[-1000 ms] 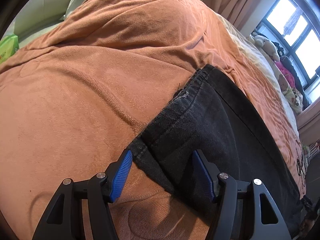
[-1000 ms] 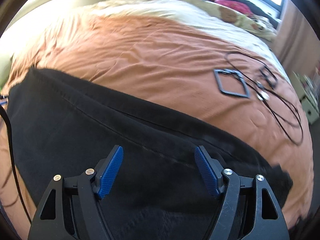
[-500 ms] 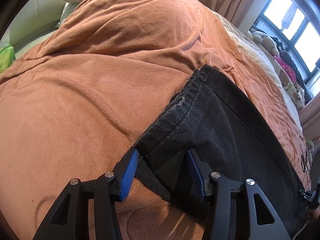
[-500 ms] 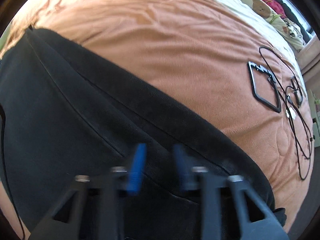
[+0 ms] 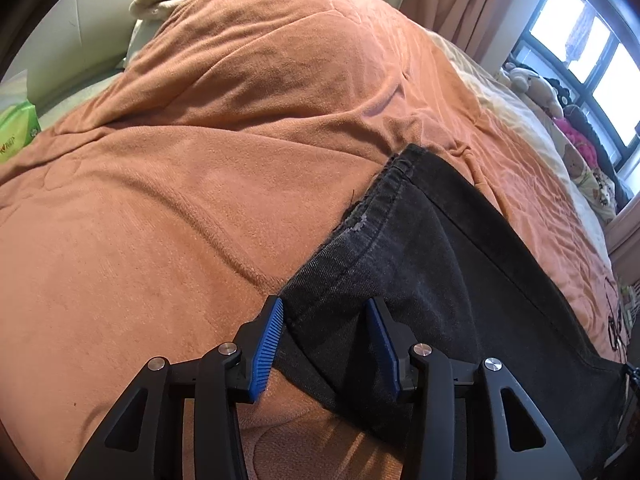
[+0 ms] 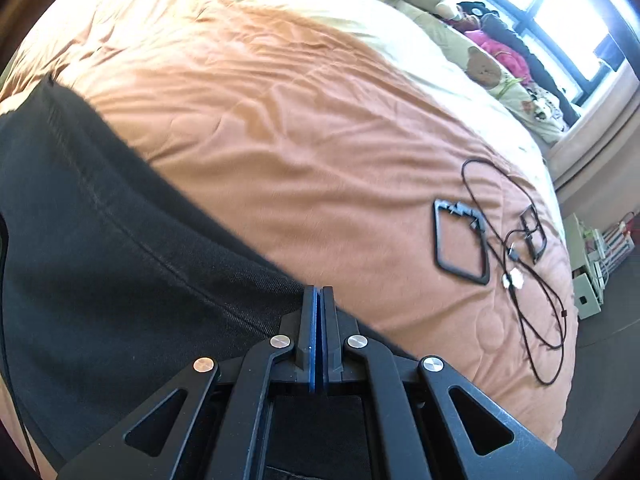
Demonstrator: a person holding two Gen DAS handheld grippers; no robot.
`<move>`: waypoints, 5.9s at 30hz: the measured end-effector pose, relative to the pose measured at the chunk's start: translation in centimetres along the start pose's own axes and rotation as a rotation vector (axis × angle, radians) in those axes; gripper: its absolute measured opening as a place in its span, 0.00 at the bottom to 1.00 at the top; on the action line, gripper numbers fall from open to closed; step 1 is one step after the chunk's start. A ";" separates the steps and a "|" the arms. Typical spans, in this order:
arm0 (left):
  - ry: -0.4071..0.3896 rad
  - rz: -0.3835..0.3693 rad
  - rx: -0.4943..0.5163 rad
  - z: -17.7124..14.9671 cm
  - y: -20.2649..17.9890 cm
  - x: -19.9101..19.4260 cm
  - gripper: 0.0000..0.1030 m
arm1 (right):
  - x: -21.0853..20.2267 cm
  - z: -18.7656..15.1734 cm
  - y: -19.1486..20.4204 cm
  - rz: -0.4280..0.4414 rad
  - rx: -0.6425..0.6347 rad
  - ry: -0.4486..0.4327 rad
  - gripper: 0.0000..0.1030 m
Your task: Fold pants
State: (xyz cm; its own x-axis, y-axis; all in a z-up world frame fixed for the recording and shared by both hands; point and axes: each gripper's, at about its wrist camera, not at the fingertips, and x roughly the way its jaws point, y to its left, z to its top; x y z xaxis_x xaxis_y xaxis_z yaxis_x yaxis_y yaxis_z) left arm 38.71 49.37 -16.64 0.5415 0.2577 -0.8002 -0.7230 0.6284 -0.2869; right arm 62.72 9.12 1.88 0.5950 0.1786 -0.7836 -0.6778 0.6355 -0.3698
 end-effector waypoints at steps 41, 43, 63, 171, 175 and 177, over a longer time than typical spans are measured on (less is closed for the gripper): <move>0.022 -0.109 -0.006 1.3 2.5 0.5 0.46 | 8.0 12.1 21.6 0.401 -0.283 -0.094 0.60; 0.023 -0.118 -0.003 1.4 2.5 0.7 0.46 | 7.6 12.3 21.8 0.431 -0.289 -0.102 0.60; 0.069 -0.140 0.032 1.3 2.3 2.1 0.23 | 7.8 16.1 25.9 0.318 -0.355 -0.107 0.00; 0.042 -0.252 -0.317 -2.1 2.6 1.6 0.06 | -6.3 -40.1 -7.7 0.394 1.495 -0.400 0.26; 0.008 -0.242 -0.288 -1.1 2.4 -0.2 0.04 | -7.8 -40.5 -7.8 0.377 1.487 -0.434 0.16; -0.010 -0.243 -0.272 -0.6 2.0 -1.1 0.04 | -9.0 -40.5 -7.8 0.374 1.483 -0.453 0.14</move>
State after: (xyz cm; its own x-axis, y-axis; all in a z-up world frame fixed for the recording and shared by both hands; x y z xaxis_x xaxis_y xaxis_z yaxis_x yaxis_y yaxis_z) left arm 36.45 49.87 -16.66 0.7146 0.1332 -0.6867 -0.6599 0.4542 -0.5986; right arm 45.18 -27.81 -8.43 0.7557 0.5120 -0.4085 0.0319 0.5941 0.8037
